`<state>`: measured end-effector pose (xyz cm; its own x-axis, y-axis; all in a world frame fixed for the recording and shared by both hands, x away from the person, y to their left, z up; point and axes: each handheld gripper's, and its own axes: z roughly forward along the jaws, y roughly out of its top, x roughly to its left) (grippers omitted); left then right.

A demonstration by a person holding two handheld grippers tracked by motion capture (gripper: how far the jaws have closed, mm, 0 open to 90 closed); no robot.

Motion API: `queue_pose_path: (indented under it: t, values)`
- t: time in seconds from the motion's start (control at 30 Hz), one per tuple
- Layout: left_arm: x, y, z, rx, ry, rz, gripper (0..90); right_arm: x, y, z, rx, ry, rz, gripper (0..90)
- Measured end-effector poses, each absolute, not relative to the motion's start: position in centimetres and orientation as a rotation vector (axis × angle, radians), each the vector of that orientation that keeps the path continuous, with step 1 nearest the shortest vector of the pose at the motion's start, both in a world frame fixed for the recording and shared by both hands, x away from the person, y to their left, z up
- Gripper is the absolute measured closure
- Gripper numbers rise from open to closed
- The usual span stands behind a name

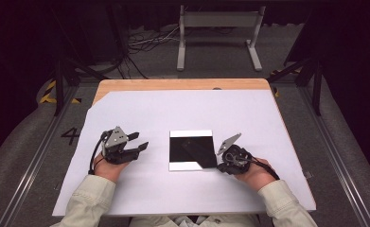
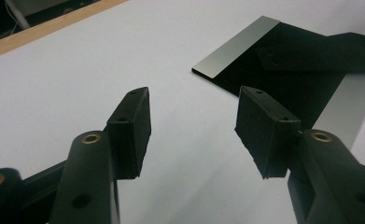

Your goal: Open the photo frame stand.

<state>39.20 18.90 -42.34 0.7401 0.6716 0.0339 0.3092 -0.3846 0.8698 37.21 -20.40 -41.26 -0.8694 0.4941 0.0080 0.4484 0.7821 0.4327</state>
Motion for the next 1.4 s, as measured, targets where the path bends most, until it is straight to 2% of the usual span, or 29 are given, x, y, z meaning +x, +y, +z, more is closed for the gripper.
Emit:
queue_pose_path:
  t: [0.73, 1.1, 1.4]
  values:
    - [39.2, 18.8, -42.5, 1.994, 0.750, 0.471, 45.1, 36.4, -21.4, -38.4, 0.724, 2.725, 0.928, 90.0]
    - [39.2, 18.8, -42.5, 1.997, 0.745, 0.473, 45.2, 36.3, -21.7, -38.2, 0.708, 2.549, 1.215, 90.0]
    - [39.3, 18.8, -42.5, 1.998, 0.742, 0.474, 45.2, 35.9, -21.2, -38.4, 0.674, 2.508, 1.207, 90.0]
